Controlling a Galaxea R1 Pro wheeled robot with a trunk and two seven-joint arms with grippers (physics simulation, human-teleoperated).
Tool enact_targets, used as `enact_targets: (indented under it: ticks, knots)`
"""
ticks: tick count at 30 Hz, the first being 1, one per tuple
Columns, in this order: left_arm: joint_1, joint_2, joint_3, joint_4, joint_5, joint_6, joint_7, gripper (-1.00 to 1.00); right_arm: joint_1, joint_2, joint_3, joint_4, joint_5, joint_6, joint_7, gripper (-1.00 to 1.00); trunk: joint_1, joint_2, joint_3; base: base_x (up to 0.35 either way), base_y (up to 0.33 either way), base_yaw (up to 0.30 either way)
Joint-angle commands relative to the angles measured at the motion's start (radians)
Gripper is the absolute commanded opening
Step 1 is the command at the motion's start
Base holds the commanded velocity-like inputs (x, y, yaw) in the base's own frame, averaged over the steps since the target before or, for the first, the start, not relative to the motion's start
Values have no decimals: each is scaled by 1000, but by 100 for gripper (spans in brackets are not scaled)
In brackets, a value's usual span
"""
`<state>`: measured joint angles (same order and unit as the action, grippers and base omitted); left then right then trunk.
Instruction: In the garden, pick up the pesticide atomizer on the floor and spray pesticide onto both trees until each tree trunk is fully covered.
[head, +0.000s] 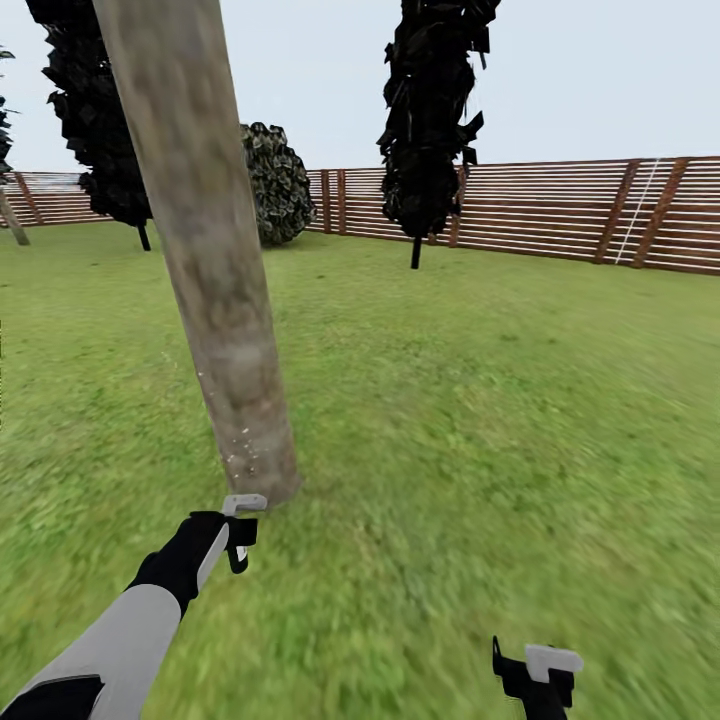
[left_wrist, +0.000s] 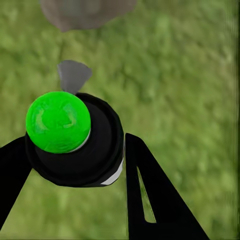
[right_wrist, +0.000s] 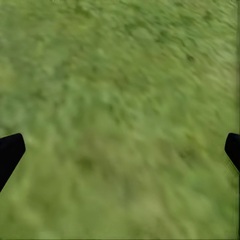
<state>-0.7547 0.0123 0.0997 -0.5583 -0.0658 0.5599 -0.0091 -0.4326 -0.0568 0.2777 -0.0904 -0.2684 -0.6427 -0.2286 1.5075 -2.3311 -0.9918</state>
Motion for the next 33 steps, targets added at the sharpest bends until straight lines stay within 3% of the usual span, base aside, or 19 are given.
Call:
enact_targets:
  ticks: [1, 18, 28, 30, 33]
  knots:
    - [0, 0, 0, 0, 0, 0, 0, -100, 0, 0, 0, 1, 0, 0, 0, 100, 0, 0, 0, 96, -275, 164]
    - [0, 0, 0, 1, 0, 0, 0, -100, 0, 0, 0, 1, 0, 0, 0, 100, 0, 0, 0, 29, -272, 268]
    - [-13, -6, -1, -23, 9, -16, 6, -100, 0, 0, 0, 0, 0, 0, 0, 100, 0, 0, 0, 0, -28, 99]
    - [-22, -56, -5, -36, 8, -19, 6, -100, 0, 0, 0, 0, 0, 0, 0, 100, 0, 0, 0, 0, 0, 0]
    - [-28, -89, -7, -74, 3, -17, 6, -100, 0, 0, 0, 1, 0, 0, 0, 100, 0, 0, 0, 0, 0, 0]
